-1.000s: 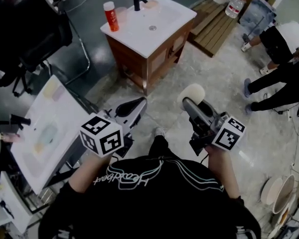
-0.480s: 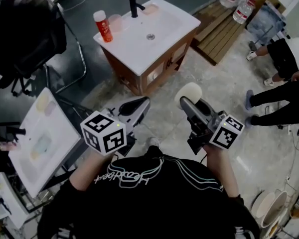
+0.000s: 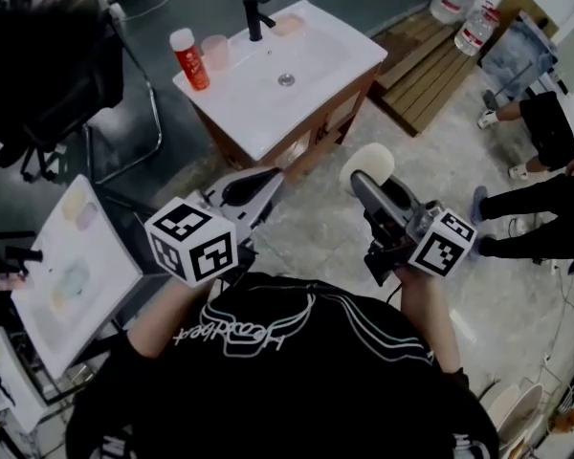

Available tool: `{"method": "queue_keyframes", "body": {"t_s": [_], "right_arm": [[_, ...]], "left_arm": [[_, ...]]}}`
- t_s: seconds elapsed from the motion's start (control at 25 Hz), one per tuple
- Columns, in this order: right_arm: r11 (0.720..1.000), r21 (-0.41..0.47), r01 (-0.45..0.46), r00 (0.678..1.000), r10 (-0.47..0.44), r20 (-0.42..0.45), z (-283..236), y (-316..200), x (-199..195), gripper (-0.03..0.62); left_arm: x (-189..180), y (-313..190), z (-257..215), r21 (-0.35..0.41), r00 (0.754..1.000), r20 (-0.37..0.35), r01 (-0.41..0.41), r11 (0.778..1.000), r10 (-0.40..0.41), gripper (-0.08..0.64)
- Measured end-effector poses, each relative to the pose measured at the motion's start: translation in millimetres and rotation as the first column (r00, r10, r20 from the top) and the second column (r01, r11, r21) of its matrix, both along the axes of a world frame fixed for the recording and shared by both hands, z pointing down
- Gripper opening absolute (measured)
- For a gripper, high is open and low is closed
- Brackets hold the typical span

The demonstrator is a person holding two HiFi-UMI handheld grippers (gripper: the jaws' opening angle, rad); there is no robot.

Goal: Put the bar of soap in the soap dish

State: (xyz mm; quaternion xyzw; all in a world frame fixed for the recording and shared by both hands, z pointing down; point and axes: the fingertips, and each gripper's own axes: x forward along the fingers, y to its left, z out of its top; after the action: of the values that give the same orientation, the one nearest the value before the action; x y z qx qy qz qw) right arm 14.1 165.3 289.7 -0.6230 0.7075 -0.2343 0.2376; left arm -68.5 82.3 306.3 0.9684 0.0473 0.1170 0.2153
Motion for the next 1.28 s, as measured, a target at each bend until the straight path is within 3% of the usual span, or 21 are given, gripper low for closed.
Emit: {"method": "queue_keyframes", "body": {"t_s": [0.2, 0.48, 1.04, 1.28], "right_arm": [[1.0, -0.01, -0.014, 1.0, 0.014, 0.0, 3, -6, 18, 0.129], [1.0, -0.012, -0.029, 0.999, 0.029, 0.026, 14, -33, 51, 0.129], [0.996, -0.067, -0.054, 0.994, 0.06, 0.093, 30, -127, 186, 0.129], [0.994, -0.105, -0.034, 0.993, 0.046, 0.107, 43, -172, 217, 0.129]], "left_arm": [[9, -20, 4, -0.014, 1.0, -0.004, 0.029, 0.999, -0.03, 0.023], [42, -45, 16, -0.022, 1.0, 0.005, 0.007, 1.0, -0.007, 0.023], [185, -139, 38, -0.087, 0.998, 0.059, -0.024, 0.996, 0.03, 0.023], [216, -176, 51, -0.107, 0.996, 0.082, -0.01, 0.994, 0.019, 0.023]]}}
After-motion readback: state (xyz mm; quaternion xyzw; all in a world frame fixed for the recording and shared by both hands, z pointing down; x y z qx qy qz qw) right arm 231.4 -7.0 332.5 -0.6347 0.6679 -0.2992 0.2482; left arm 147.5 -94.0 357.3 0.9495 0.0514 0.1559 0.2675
